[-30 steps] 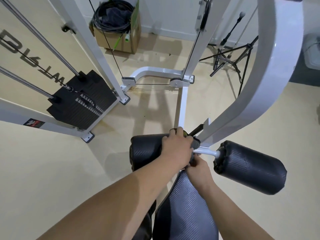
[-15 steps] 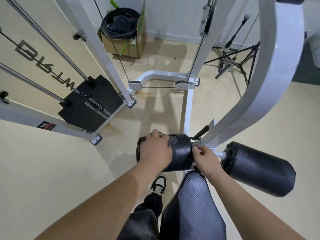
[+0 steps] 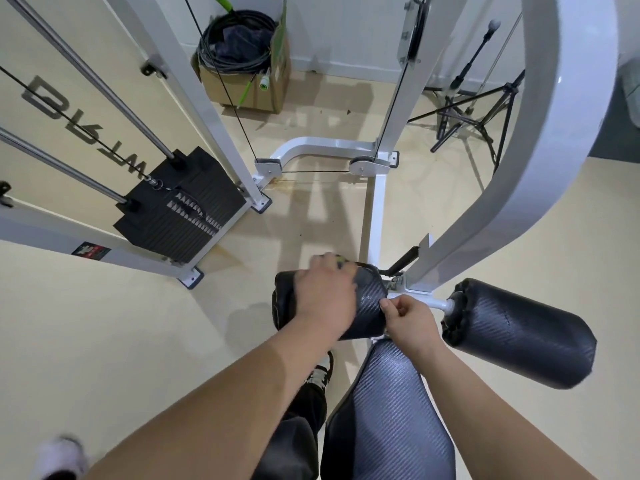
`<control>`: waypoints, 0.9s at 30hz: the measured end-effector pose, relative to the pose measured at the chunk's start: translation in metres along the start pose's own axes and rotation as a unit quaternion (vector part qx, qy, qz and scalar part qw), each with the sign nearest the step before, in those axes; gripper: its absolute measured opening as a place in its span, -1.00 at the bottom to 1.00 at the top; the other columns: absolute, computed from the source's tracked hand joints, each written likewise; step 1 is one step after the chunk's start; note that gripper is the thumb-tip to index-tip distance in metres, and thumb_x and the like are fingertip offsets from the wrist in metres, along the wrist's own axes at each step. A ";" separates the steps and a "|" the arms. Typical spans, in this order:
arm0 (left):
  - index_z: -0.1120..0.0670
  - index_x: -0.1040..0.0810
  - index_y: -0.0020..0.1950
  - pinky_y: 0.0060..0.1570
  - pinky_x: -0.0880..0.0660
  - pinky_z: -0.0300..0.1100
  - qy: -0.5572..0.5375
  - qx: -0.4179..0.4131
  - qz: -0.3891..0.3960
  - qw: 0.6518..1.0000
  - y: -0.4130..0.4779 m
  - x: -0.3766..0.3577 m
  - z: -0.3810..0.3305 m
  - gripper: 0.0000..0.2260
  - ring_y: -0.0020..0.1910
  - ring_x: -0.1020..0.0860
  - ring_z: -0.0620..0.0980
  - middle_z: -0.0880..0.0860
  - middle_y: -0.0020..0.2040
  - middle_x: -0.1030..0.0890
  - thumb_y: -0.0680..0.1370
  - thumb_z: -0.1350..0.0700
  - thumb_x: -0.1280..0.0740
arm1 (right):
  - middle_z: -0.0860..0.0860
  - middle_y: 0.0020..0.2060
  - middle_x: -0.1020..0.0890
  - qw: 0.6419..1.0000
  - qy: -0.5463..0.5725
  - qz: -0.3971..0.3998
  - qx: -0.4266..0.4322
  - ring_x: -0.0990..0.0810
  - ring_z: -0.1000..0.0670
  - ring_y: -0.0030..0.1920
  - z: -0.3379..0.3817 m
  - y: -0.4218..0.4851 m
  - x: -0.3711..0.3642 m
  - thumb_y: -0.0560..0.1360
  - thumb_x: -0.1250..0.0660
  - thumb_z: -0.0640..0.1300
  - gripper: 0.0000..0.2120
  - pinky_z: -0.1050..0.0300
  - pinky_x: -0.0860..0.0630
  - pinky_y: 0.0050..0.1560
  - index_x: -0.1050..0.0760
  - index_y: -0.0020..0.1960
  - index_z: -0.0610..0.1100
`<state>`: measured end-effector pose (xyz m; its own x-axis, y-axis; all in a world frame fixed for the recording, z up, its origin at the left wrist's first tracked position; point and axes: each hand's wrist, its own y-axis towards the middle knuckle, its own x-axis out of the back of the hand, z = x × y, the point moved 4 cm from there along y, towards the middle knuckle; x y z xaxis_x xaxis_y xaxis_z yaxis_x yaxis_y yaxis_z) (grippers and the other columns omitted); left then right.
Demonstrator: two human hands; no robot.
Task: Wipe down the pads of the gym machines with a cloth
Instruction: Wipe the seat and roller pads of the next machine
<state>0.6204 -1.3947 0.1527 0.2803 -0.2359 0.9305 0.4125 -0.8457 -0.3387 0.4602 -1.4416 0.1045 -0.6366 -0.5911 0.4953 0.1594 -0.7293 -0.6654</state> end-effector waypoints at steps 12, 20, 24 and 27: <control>-0.09 -0.53 0.32 -0.08 -0.54 0.00 -0.018 0.013 -0.054 0.998 -0.040 -0.007 0.081 -0.64 0.05 -0.49 0.13 0.07 0.09 -0.48 0.52 -0.08 -0.31 | -0.02 -0.29 -0.62 0.995 0.077 0.052 -0.038 -0.51 -0.01 -0.25 -0.023 -0.008 0.002 0.63 -0.38 -0.12 -0.81 0.11 -0.44 -0.19 -0.61 -0.06 -0.24; -0.05 -0.43 0.43 0.08 -0.45 0.06 -0.029 -0.050 0.002 0.998 -0.016 -0.014 -0.035 -0.61 0.26 -0.40 0.19 0.13 0.29 -0.40 0.61 -0.12 -0.27 | -0.01 -0.37 -0.53 0.998 0.040 0.033 -0.026 -0.43 0.00 -0.34 -0.024 -0.007 -0.005 0.63 -0.36 -0.20 -0.78 0.13 -0.37 -0.27 -0.50 -0.19 -0.19; -0.08 -0.43 0.43 0.12 -0.45 0.05 -0.011 -0.073 0.022 0.997 -0.006 -0.004 -0.019 -0.61 0.27 -0.40 0.18 0.12 0.28 -0.40 0.61 -0.10 -0.26 | 0.00 -0.35 -0.55 0.998 0.022 0.056 -0.027 -0.44 0.01 -0.33 -0.020 -0.009 0.000 0.65 -0.34 -0.17 -0.79 0.15 -0.36 -0.29 -0.51 -0.17 -0.15; -0.09 -0.43 0.43 0.05 -0.52 0.01 -0.028 0.024 0.026 0.999 -0.010 -0.001 0.049 -0.61 0.22 -0.44 0.15 0.11 0.23 -0.44 0.61 -0.10 -0.22 | -0.01 -0.22 -0.64 0.997 -0.014 0.072 -0.020 -0.57 -0.05 -0.15 -0.016 -0.009 0.004 0.64 -0.34 -0.14 -0.84 0.14 -0.44 -0.16 -0.55 -0.10 -0.16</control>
<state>0.6585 -1.3624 0.1481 0.3500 -0.2502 0.9027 0.4377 -0.8084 -0.3937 0.4446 -1.4320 0.1034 -0.5877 -0.6990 0.4075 0.2177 -0.6217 -0.7524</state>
